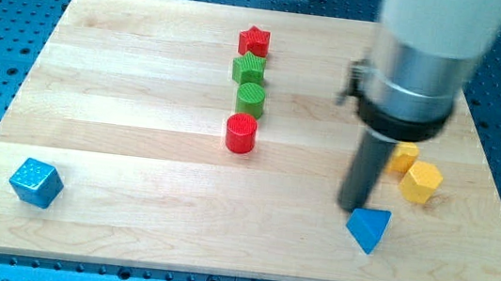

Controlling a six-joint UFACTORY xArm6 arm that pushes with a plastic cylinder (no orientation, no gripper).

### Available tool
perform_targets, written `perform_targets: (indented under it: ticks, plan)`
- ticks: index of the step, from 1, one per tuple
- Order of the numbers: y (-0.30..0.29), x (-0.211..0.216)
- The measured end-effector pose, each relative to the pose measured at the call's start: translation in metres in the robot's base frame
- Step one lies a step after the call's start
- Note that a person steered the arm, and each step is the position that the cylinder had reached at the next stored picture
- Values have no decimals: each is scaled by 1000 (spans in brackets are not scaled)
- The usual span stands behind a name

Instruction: Keep triangle at bottom center

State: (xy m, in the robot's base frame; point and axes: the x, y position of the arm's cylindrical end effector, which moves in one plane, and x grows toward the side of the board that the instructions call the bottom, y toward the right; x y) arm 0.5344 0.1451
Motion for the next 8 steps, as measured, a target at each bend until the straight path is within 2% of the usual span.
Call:
perform_targets:
  ticks: [1,2,3,4,5,6,7,8]
  plan:
    - [41,42]
    - [1,65]
    - [-52,44]
    - [14,31]
    - [10,5]
    - [-95,14]
    - [-165,20]
    - [-143,45]
